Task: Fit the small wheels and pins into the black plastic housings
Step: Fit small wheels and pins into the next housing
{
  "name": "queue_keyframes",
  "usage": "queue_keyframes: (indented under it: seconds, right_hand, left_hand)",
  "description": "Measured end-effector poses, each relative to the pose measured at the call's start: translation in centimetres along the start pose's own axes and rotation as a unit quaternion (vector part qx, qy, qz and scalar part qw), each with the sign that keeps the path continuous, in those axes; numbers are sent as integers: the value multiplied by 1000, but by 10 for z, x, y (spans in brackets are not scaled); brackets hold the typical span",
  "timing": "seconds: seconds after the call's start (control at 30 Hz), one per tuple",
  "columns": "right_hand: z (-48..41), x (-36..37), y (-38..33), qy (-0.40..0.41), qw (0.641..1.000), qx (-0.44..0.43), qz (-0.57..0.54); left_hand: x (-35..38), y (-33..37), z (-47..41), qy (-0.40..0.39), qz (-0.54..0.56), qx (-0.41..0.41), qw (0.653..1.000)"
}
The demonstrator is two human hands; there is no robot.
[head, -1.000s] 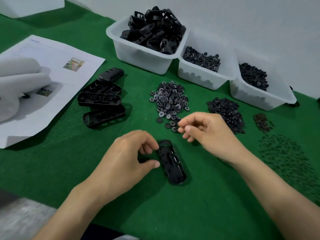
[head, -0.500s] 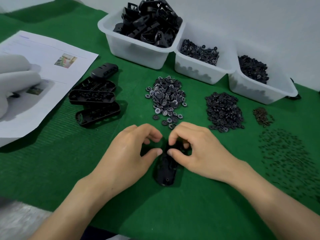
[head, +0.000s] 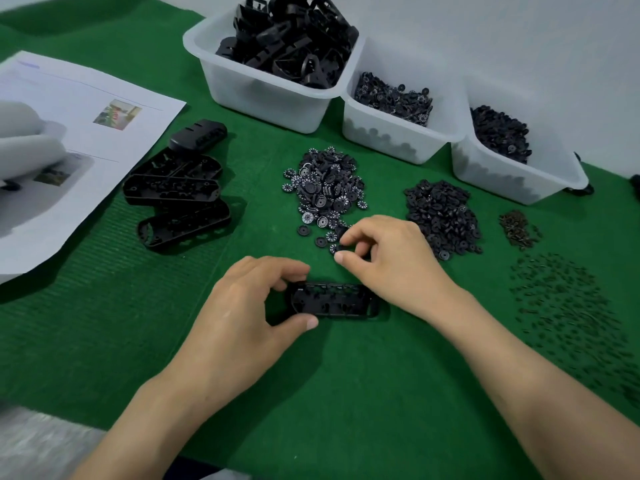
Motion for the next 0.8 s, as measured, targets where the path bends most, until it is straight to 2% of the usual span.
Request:
queue_keyframes:
  seconds: [0.17, 0.27, 0.37, 0.6, 0.8]
  right_hand:
    - [4, -4, 1, 20, 998, -10, -64]
    - [19, -7, -14, -4, 992, -77, -99]
    - [30, -3, -35, -41, 985, -149, -78]
    - [20, 3, -50, -118, 974, -193, -6]
    - [23, 4, -62, -120, 958, -251, 71]
  left_hand:
    - [0, -4, 2, 2, 11, -9, 1000]
    - [0, -5, 1, 8, 12, -10, 1000]
    - [-1, -5, 1, 10, 16, -9, 1000]
    - [0, -4, 1, 10, 31, -10, 999]
    - [1, -6, 0, 8, 29, -13, 999]
Point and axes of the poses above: each hand's wrist, its own z-axis away from the middle knuckle, its own x-axis out of the palm, y = z × x, the point moved 8 cm from there along -z, towards the middle knuckle, and after that the axes turned 5 degrees about z, right-handed, at the moved point
